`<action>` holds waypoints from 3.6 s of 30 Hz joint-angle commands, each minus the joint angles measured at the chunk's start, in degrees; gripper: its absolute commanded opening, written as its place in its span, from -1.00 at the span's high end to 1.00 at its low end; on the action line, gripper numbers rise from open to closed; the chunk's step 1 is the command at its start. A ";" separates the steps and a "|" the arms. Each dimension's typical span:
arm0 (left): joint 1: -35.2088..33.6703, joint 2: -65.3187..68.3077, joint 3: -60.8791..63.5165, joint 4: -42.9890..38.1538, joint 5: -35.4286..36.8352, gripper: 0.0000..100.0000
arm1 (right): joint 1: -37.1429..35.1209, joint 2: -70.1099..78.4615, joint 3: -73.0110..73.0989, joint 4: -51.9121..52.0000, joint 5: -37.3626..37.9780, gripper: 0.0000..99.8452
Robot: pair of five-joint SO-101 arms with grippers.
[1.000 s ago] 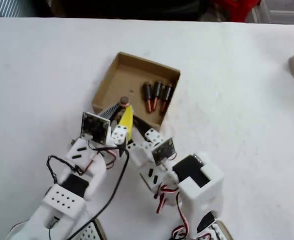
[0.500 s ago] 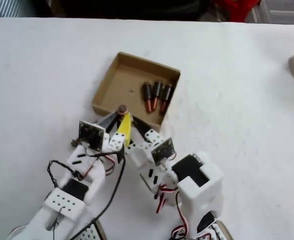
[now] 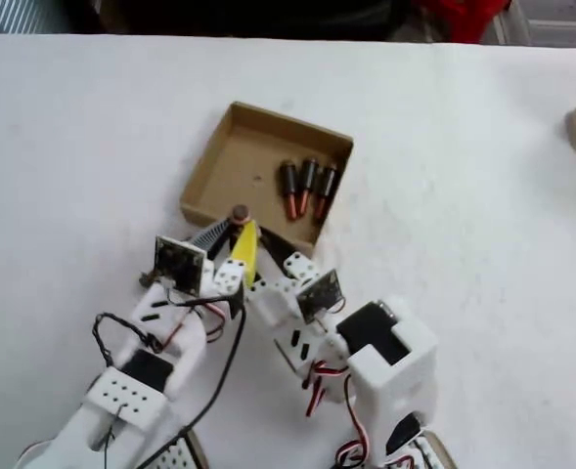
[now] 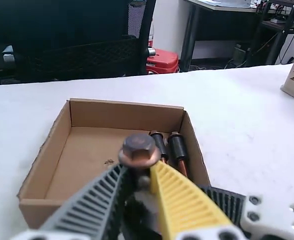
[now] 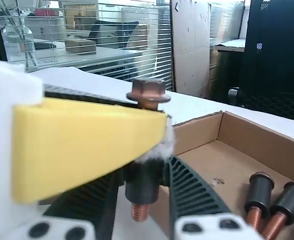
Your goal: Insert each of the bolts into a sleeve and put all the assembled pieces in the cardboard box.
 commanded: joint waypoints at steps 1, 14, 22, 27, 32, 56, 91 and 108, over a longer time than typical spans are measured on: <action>-0.31 0.57 -1.41 -0.97 -0.44 0.56 | 0.66 -0.40 -0.18 -0.22 -0.62 0.97; -0.31 0.48 -2.90 4.13 -0.18 0.11 | 0.66 -0.40 -0.18 -0.22 -0.62 0.97; -3.74 0.48 -8.00 4.13 0.00 0.12 | 0.66 -0.40 -0.18 -0.13 -0.62 0.97; -3.47 0.48 -11.60 4.13 0.00 0.12 | 0.66 -0.40 -0.18 -0.13 -0.62 0.97; -4.00 0.48 -15.38 4.22 3.87 0.12 | 0.66 -0.40 -0.18 -0.13 -0.62 0.97; -4.26 -37.23 -24.09 56.70 4.57 0.85 | 0.66 -0.40 -0.18 -0.13 -0.62 0.97; -28.79 -41.19 0.79 67.96 -6.24 0.85 | 5.14 -4.35 3.52 -0.48 -0.18 0.97; -30.29 -41.01 0.79 70.07 -6.59 0.85 | 9.89 -35.38 9.23 23.96 -0.18 0.97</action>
